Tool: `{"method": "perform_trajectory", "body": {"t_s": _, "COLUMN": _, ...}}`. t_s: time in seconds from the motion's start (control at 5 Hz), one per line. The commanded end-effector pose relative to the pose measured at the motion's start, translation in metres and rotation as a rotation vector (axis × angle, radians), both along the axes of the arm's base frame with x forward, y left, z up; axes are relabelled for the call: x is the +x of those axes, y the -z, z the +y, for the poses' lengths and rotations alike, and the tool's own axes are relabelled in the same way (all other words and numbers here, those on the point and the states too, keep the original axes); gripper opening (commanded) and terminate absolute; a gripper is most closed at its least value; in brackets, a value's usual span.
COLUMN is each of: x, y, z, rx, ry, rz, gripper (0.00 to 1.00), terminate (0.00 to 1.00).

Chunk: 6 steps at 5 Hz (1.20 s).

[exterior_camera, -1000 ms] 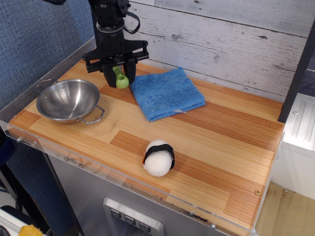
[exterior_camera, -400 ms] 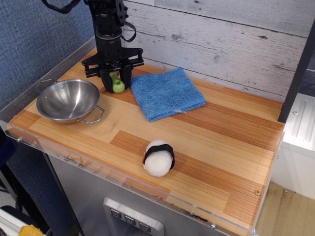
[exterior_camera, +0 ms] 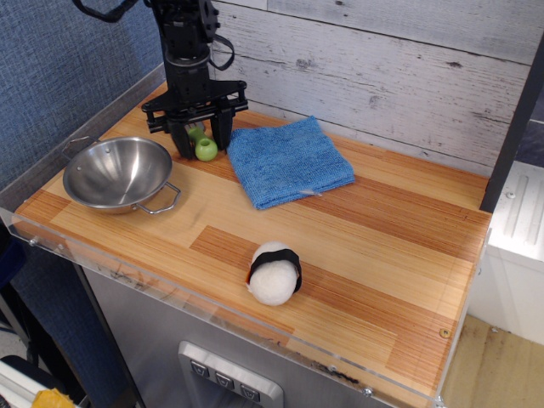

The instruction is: Move the spatula to the corner of table.

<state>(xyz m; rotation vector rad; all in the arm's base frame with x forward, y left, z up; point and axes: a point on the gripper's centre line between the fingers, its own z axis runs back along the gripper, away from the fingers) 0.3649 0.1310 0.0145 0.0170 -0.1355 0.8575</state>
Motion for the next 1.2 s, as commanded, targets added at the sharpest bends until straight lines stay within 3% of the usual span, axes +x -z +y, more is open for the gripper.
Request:
{"method": "perform_trajectory", "body": {"t_s": 0.0, "x": -0.006, "y": -0.016, "z": -0.011, "rx": 0.011, "ry": 0.018, "rz": -0.049, "gripper": 1.00, "terminate": 0.00}}
{"method": "perform_trajectory", "body": {"t_s": 0.2, "x": -0.006, "y": -0.028, "z": -0.012, "rx": 0.026, "ry": 0.012, "rz": -0.083, "gripper": 1.00, "terminate": 0.00}}
{"method": "perform_trajectory", "body": {"t_s": 0.4, "x": -0.006, "y": -0.056, "z": -0.014, "rx": 0.051, "ry": 0.000, "rz": -0.149, "gripper": 1.00, "terminate": 0.00}}
{"method": "perform_trajectory", "body": {"t_s": 1.0, "x": -0.017, "y": -0.130, "z": -0.051, "rx": 0.101, "ry": 0.040, "rz": -0.269, "gripper": 1.00, "terminate": 0.00}}
